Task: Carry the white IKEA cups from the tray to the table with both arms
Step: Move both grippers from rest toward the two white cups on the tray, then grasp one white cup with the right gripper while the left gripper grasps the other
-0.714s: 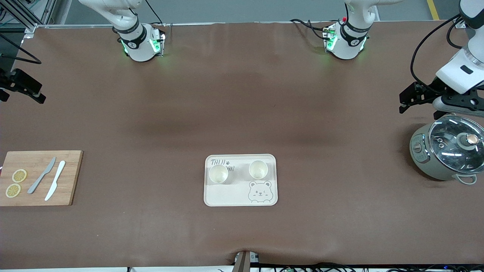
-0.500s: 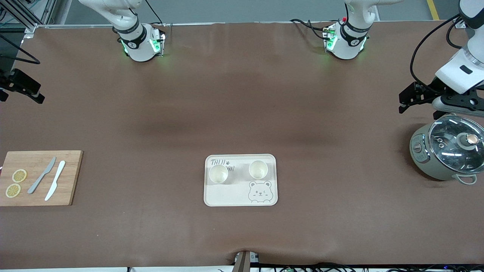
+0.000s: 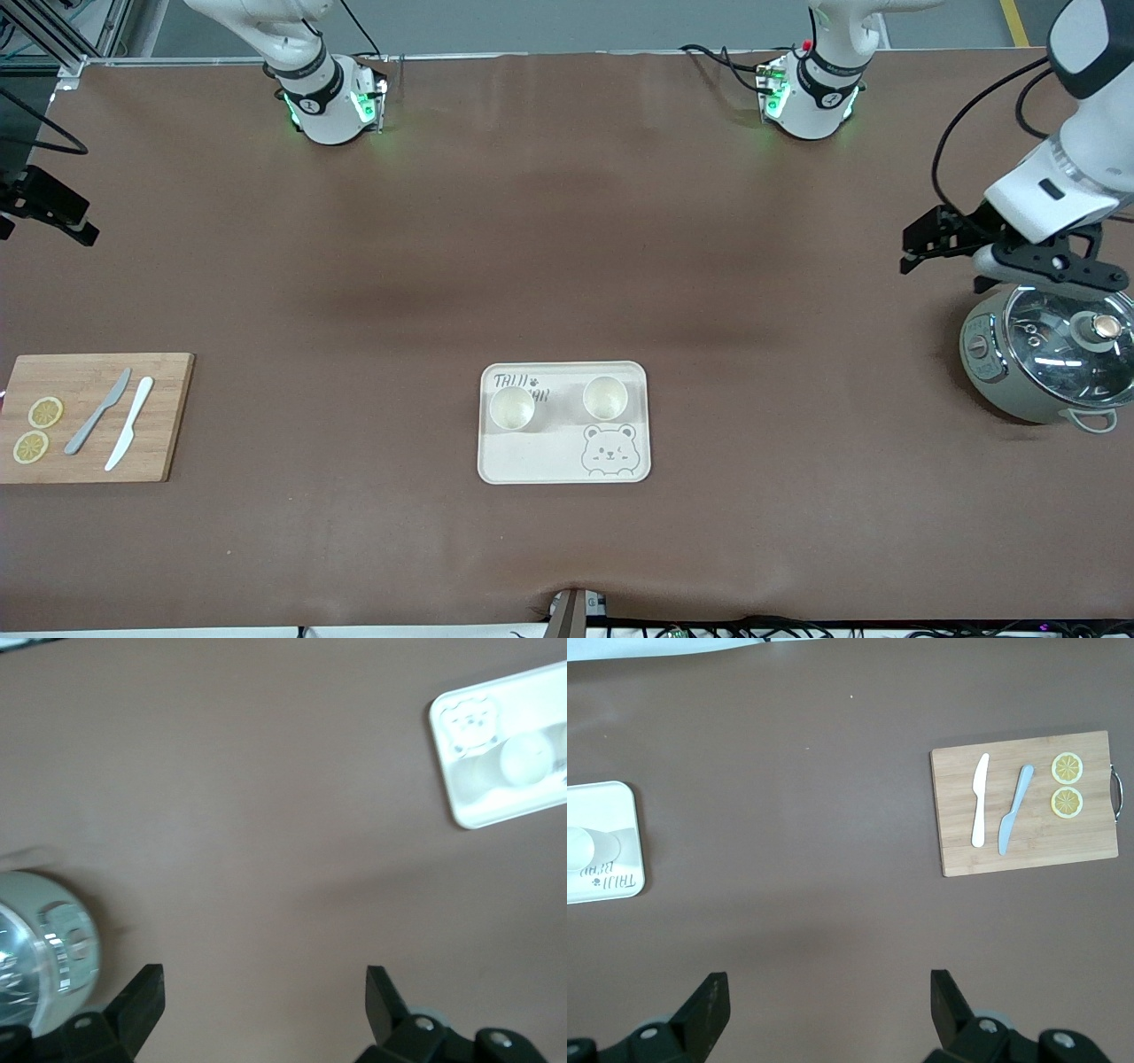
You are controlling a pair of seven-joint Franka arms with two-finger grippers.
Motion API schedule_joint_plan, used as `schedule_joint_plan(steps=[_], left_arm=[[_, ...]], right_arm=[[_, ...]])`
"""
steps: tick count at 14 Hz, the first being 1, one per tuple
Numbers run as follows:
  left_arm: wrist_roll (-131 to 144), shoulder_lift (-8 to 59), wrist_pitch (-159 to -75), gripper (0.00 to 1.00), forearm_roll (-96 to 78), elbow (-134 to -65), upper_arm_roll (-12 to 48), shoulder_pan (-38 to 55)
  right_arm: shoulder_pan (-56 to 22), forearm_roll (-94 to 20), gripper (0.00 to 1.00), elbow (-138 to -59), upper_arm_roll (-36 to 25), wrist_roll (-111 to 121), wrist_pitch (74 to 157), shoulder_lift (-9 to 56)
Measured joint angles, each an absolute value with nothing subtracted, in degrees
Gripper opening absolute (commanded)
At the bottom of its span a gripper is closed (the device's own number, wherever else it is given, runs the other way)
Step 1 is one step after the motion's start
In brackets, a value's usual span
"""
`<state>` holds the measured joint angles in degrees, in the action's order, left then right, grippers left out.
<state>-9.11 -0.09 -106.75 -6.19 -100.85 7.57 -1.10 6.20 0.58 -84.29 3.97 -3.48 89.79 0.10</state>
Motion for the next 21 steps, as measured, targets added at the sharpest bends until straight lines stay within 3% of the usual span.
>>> schedule_joint_plan(steps=[5,10,17,21], left_arm=[[6.4,15.0,-103.8,1.0,-3.5,-85.9,9.8,7.7],[22.4,28.1,-104.2,1.0,-1.6,-75.3,9.3,17.8],[31.1,39.9,-121.8,1.0,-1.5,-72.7,5.3,25.8],[32.3,43.4,-126.7,1.0,-1.5,-72.1,3.5,28.5]], right_arm=[[6.3,0.5,1.0,-84.3,4.2,-3.5,92.7,4.0],[3.7,-0.1,1.0,-84.3,4.8,-5.5,95.2,8.0],[-8.3,-0.6,1.0,-84.5,5.2,-20.7,106.5,17.0],[-15.8,-0.9,1.0,-84.6,5.3,-28.1,114.0,21.8]])
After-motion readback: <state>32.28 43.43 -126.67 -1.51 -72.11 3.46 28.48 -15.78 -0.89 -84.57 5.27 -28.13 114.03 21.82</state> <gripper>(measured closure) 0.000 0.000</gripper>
